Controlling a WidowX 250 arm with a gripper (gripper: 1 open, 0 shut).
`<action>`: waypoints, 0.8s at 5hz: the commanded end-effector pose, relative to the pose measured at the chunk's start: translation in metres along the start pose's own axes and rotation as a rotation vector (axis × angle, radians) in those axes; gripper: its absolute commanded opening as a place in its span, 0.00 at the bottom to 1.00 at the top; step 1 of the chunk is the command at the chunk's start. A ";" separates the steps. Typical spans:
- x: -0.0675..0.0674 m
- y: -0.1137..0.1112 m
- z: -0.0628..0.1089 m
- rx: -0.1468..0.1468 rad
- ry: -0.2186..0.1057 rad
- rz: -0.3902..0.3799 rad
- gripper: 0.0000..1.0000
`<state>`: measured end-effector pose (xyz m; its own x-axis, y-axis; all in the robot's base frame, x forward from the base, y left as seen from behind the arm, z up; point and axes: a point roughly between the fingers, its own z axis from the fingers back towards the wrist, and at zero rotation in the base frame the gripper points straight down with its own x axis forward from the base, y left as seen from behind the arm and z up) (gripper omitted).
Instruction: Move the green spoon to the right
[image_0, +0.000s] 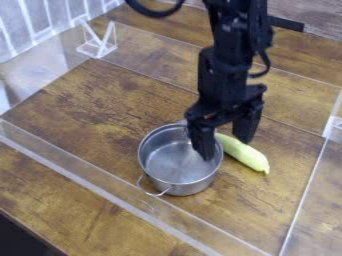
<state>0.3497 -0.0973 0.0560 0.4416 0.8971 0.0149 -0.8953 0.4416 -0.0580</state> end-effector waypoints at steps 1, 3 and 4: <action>-0.005 -0.018 -0.001 -0.061 -0.028 0.072 1.00; 0.006 -0.025 -0.019 -0.054 -0.067 0.120 1.00; 0.010 -0.035 -0.019 -0.050 -0.076 0.089 0.00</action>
<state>0.3852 -0.1037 0.0309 0.3335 0.9396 0.0775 -0.9339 0.3405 -0.1092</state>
